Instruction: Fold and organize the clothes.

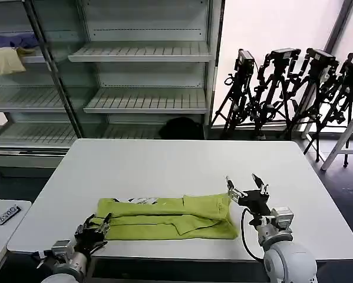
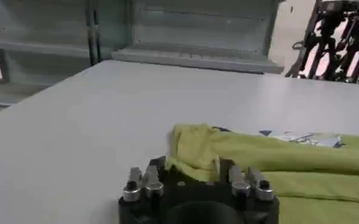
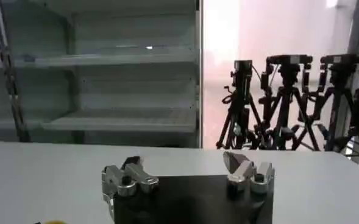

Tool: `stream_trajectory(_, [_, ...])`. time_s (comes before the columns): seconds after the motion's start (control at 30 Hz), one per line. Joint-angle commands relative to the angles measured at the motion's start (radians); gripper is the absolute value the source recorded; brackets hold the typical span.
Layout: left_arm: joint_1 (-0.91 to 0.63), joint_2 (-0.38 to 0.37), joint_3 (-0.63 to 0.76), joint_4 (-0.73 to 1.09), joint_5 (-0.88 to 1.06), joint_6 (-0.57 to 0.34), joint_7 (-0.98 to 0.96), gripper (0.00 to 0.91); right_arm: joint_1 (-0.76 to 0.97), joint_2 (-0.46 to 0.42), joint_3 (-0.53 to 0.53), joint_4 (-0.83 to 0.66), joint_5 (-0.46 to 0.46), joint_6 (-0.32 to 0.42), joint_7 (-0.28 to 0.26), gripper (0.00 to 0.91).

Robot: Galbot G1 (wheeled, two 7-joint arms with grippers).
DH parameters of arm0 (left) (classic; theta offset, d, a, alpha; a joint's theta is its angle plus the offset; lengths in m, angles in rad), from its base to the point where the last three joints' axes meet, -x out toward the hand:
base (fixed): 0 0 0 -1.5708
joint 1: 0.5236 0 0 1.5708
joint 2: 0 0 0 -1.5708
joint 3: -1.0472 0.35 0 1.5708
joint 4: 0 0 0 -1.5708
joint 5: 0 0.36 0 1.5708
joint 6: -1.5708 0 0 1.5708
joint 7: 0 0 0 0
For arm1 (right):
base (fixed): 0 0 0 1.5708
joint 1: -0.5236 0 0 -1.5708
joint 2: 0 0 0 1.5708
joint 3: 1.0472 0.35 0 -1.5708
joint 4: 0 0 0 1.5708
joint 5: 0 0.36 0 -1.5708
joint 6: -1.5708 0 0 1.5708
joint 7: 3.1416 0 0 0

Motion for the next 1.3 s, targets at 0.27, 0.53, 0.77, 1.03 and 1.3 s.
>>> stream_trajectory(0.27, [-0.008,-0.022,0.021,0.01,-0.072,0.018,-0.012,0.0,-0.004,0.0,0.008,0.006,0.008,0.003,0.0,0.907])
stream_trajectory(0.53, [-0.025,-0.001,-0.039,-0.017,0.0,-0.139,0.001,0.0,-0.01,-0.01,0.027,0.002,0.007,0.005,-0.003,0.907])
stream_trajectory(0.77, [-0.045,0.069,-0.217,-0.026,0.107,-0.177,0.101,0.0,-0.015,-0.016,0.035,-0.015,0.006,0.011,-0.006,0.907])
stream_trajectory(1.03, [-0.121,0.247,-0.364,0.054,0.23,-0.179,0.198,0.0,-0.023,-0.023,0.05,-0.043,0.008,0.026,-0.011,0.907])
stream_trajectory(1.3, [-0.104,0.271,-0.289,-0.058,0.317,-0.176,0.25,0.0,-0.035,-0.022,0.059,-0.066,0.007,0.044,-0.01,0.907])
